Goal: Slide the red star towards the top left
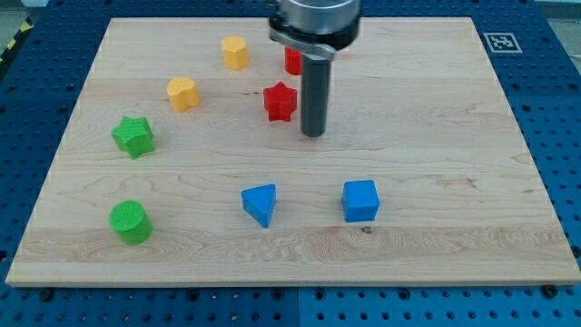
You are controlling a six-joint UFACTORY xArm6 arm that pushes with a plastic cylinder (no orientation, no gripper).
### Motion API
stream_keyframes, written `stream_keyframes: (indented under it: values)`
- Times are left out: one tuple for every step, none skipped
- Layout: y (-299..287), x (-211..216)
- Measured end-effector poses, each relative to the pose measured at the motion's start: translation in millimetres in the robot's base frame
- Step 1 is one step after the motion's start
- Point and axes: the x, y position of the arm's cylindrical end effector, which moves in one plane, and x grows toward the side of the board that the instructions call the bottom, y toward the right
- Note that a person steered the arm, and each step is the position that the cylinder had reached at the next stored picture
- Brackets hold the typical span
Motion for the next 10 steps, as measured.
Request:
stream_keyframes:
  values:
    - [-25.3,-30.6]
    - [-67.7,-43.8]
    - [-103.6,-43.8]
    - [-128.3,-54.6]
    - [-152.9,-86.4]
    - [-178.9,-87.8]
    - [-200.7,-105.7]
    - [-175.1,-98.8]
    - [-157.8,-80.1]
    - [-157.6,-93.5]
